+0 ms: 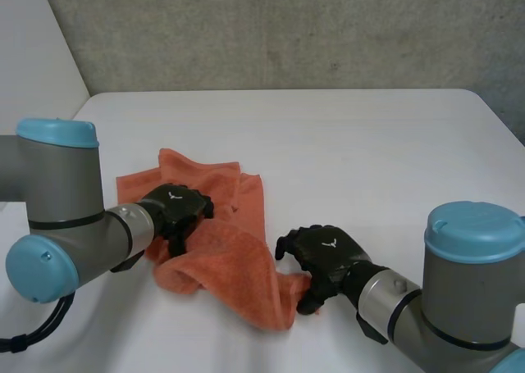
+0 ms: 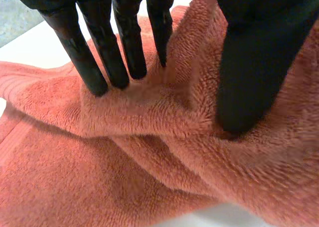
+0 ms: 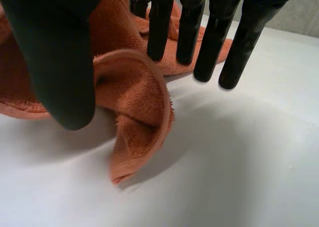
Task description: Fold the laundry
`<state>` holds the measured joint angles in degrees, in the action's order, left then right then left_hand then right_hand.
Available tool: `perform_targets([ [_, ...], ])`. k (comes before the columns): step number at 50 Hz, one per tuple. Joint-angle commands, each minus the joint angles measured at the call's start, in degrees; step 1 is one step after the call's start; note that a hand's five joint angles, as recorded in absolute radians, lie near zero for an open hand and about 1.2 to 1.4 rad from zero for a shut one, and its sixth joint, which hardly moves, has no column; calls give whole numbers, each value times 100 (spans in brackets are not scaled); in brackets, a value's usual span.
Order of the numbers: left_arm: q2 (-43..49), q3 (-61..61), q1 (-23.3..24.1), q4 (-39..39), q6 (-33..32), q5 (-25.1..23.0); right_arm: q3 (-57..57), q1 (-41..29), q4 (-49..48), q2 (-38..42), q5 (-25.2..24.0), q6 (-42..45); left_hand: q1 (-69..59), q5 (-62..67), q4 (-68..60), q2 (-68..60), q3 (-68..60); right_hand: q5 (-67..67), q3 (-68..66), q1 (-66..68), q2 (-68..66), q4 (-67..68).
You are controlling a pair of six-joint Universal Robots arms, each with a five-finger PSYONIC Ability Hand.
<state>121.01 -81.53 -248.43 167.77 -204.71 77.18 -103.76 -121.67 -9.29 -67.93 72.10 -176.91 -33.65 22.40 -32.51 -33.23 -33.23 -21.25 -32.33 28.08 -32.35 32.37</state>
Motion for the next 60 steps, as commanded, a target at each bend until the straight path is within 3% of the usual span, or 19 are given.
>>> perform_targets([
  [1,45,84,14,503,11,8,233,-111,-222,386,191,210,-3056,3181,-3170,-3098,-3098,-2963,-2855,3281,-2854,2851],
  [2,36,119,14,659,11,17,346,-128,-222,482,269,270,-3722,3847,-3836,-3764,-3764,-4778,-4671,5096,-4669,4666],
  [3,36,119,14,661,11,17,487,-137,-231,518,357,332,-3729,3854,-3843,-3771,-3771,-4874,-4766,5191,-4764,4762],
  [4,10,163,23,835,11,25,488,-137,-231,518,358,333,-4626,4751,-4740,-4668,-4668,-4875,-4767,5192,-4765,4763],
  [9,-78,453,76,1557,19,43,1270,-85,-214,456,744,491,-4635,4760,-4749,-4677,-4677,-4875,-4767,5192,-4765,4763],
  [14,-306,1069,93,2480,46,175,3137,-15,-231,19,1489,867,-4635,4760,-4749,-4677,-4677,-4875,-4767,5192,-4765,4763],
  [22,-1254,1500,128,4631,98,1430,4600,100,-485,-466,1869,1299,-4635,4760,-4749,-4677,-4677,-4875,-4767,5192,-4765,4763],
  [27,-1667,755,102,5011,90,1651,4514,100,-495,-615,1826,1326,-4635,4760,-4749,-4677,-4677,-4875,-4767,5192,-4765,4763],
  [36,-1976,-1102,190,4897,107,1818,3040,337,-241,-625,1738,1843,-4635,4760,-4749,-4677,-4677,-4875,-4767,5192,-4765,4763],
  [41,-1924,-2401,777,4661,195,2116,2274,363,-21,-432,1562,2134,-4635,4760,-4749,-4677,-4677,-4875,-4767,5192,-4765,4763],
  [44,-1906,-2605,875,4467,239,2267,2018,425,15,-108,1544,2248,-4635,4760,-4749,-4677,-4677,-4875,-4767,5192,-4765,4763],
  [47,-1801,-2851,1069,3763,397,2627,1947,539,24,-9,1553,2266,-4635,4760,-4749,-4677,-4677,-4875,-4767,5192,-4765,4763],
  [49,-1774,-2860,1348,2767,721,2916,1807,793,24,61,1518,2284,-4635,4760,-4749,-4677,-4677,-4875,-4767,5192,-4765,4763],
  [50,-1774,-2860,1350,2762,722,2917,1806,794,24,61,1518,2284,-4635,4760,-4749,-4677,-4677,-4875,-4767,5192,-4765,4763],
  [52,-1792,-2773,1639,1782,1195,3049,1745,908,15,78,1509,2293,-4635,4760,-4749,-4677,-4677,-4875,-4767,5192,-4765,4763],
  [53,-1792,-2772,1640,1777,1197,3049,1745,908,15,78,1509,2293,-4635,4760,-4749,-4677,-4677,-4875,-4767,5192,-4765,4763],
  [55,-1862,-2711,1737,1364,1434,3040,1719,935,6,96,1492,2284,-3964,4090,-4078,-4006,-4006,-4875,-4767,5192,-4765,4763],
  [57,-2115,-2466,1842,839,1802,3049,1701,944,-3,96,1491,2284,-367,492,-481,-409,-409,-4875,-4767,5192,-4765,4763],
  [60,-2450,-2185,1798,749,1918,3005,1622,935,-55,96,1491,2284,390,-265,276,348,348,-4875,-4767,5192,-4765,4763],
])
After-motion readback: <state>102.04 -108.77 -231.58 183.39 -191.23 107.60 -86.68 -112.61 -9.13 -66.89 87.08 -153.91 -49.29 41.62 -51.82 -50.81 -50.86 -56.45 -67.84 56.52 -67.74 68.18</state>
